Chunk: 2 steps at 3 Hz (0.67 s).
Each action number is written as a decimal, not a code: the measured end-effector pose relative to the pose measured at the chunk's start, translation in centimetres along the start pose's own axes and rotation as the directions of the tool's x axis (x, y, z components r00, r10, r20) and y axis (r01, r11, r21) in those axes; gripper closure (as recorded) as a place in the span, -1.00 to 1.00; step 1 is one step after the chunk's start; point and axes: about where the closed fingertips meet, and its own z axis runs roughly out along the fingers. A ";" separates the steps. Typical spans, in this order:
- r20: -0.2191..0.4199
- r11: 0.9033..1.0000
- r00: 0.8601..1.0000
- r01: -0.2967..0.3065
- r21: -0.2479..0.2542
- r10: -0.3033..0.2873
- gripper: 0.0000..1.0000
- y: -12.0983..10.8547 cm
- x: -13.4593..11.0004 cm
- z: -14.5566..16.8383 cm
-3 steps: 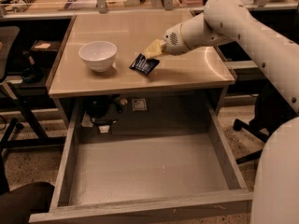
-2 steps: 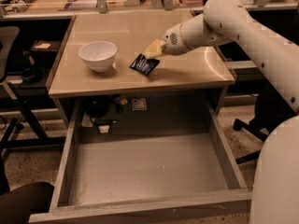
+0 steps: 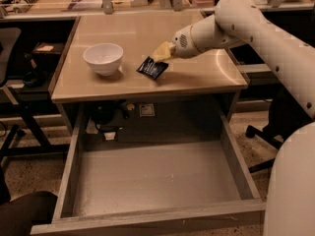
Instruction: Pick rxbar blueberry from top drawer and place on counter
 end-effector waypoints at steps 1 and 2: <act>0.000 1.000 1.000 0.000 0.000 0.000 -0.28 0.0 0.0 0.0; 0.000 1.000 1.000 0.000 0.000 0.000 -0.79 0.0 0.0 0.0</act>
Offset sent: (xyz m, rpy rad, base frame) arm 0.0000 0.0000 0.0000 0.0000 0.0000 0.0000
